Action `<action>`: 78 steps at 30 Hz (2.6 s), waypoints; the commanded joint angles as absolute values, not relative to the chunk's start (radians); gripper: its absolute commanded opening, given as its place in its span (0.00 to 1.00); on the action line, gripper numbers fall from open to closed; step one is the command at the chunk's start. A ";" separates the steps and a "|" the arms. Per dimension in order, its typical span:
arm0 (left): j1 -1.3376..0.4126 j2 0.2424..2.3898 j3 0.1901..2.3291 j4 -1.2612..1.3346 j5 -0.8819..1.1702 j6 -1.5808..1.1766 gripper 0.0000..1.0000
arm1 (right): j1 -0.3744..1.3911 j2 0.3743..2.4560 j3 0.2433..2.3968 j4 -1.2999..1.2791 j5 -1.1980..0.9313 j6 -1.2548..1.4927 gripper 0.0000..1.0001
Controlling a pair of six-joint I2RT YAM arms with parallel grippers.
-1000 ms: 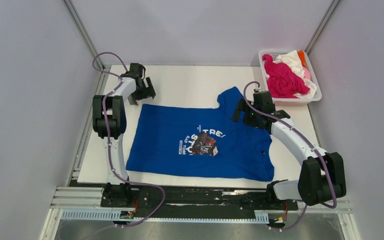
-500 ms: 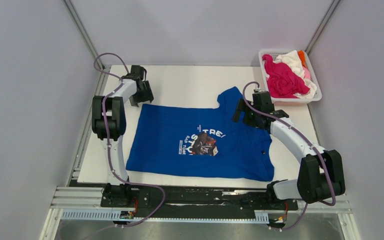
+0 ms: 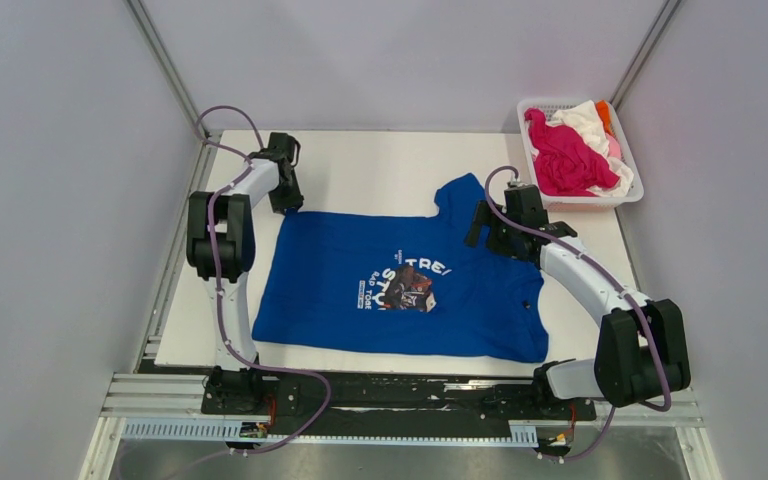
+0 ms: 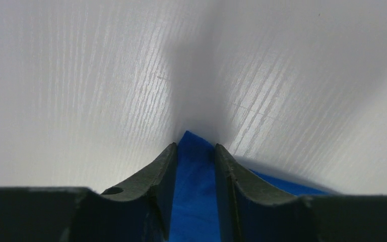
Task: Fold and stack the t-shirts
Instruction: Grab the side of the flattened tshirt furthest away from the robot with both arms, then fold the other side of the tshirt into a rectangle
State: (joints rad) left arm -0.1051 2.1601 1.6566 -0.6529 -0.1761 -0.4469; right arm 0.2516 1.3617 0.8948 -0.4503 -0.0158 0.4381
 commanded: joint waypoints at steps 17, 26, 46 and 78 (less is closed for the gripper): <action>-0.130 2.159 1.664 -0.744 -0.216 -0.468 0.00 | 0.244 1.613 1.216 -0.400 0.184 0.416 1.00; -0.130 2.130 1.658 -0.747 -0.251 -0.479 0.00 | 0.246 2.091 1.734 -0.449 0.229 0.369 0.89; -0.130 2.118 1.660 -0.739 -0.267 -0.479 0.00 | 0.250 2.429 2.013 -0.496 0.221 0.279 0.60; -0.212 1.799 1.376 -0.652 -0.298 -0.464 0.00 | 0.367 1.712 1.359 -0.409 0.269 0.285 0.00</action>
State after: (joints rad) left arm -0.1764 1.9087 1.4334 -0.6865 -0.2497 -0.4660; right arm 0.3336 1.8568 1.4532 -0.4294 0.2176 0.2676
